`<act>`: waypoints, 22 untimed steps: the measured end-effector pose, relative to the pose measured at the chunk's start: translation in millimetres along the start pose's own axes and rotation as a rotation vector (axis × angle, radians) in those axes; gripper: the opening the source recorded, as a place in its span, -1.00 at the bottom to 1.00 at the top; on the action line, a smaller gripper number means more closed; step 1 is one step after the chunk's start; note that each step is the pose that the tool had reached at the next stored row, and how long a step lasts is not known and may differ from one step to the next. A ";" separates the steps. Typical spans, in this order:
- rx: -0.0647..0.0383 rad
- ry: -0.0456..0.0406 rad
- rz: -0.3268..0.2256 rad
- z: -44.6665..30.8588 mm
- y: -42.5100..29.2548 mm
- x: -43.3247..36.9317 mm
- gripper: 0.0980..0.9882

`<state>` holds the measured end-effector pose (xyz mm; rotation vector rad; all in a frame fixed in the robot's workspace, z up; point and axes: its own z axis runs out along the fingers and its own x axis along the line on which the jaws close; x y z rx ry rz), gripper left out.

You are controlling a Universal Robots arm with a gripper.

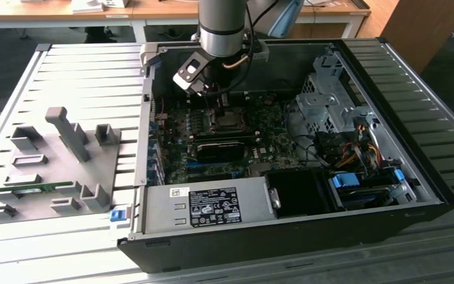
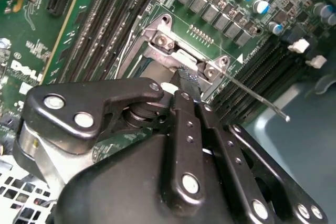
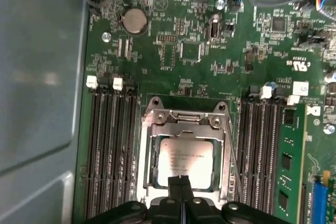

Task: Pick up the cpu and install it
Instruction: 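Close the cpu cover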

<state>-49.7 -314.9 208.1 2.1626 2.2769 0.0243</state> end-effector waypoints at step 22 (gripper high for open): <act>0.000 0.0002 0.000 -5.2 0.7 0.1 -0.98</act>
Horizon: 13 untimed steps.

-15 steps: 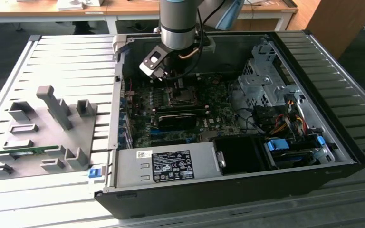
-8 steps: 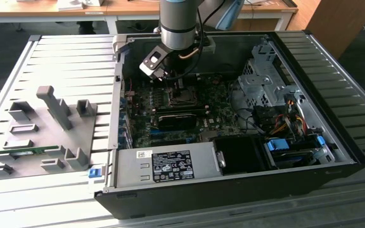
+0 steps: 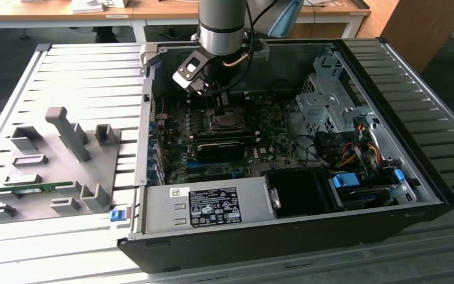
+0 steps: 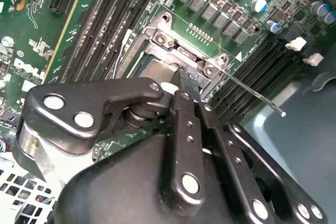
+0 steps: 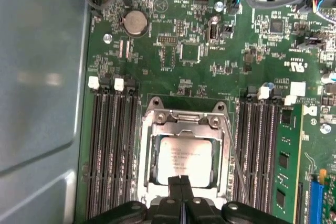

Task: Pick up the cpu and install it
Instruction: 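Close the cpu cover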

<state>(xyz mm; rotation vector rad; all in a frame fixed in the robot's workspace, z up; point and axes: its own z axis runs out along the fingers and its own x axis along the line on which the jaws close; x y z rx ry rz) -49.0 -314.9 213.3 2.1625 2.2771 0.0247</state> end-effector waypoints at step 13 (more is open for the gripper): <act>0.000 -0.0002 0.000 0.4 14.7 -0.8 -0.98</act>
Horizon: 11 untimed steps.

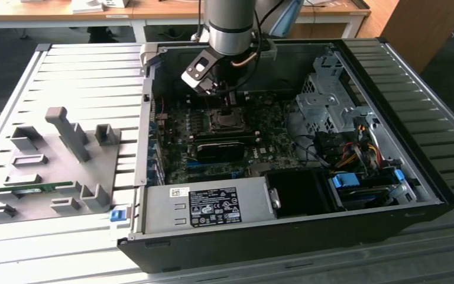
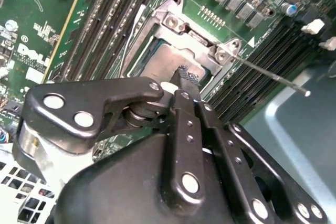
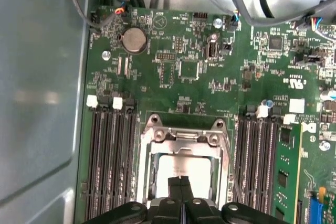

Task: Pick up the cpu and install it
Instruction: 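Close the cpu cover, then install the first cpu locking lever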

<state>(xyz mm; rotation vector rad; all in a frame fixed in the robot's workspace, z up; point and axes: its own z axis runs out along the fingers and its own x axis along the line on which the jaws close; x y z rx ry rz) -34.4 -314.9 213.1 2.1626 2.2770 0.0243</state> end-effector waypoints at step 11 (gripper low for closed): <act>0.000 0.0002 0.000 -0.9 1.6 0.0 -0.98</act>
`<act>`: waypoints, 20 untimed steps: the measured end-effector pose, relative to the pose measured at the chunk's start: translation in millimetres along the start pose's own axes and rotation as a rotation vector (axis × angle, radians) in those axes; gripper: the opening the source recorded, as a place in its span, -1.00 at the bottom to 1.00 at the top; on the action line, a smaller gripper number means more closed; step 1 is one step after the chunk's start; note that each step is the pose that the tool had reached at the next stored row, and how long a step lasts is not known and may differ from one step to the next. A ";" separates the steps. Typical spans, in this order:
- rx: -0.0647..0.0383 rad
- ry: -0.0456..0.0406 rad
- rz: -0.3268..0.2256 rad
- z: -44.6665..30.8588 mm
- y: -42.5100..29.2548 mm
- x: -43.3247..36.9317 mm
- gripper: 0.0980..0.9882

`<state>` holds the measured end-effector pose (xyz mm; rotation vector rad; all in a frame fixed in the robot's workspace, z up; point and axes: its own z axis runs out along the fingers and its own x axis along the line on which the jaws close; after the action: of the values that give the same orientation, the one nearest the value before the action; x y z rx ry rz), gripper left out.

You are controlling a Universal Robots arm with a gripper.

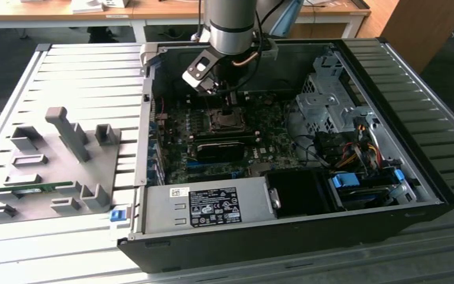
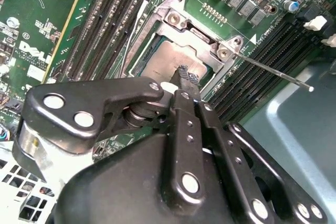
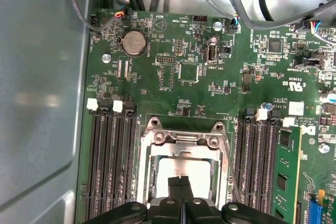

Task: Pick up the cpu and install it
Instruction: 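Install the first cpu locking lever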

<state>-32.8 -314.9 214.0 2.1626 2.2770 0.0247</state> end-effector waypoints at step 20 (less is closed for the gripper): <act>0.000 -0.0002 0.000 -5.7 0.1 0.0 -0.98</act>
<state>-32.7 -314.9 219.7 2.1626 2.2770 0.0244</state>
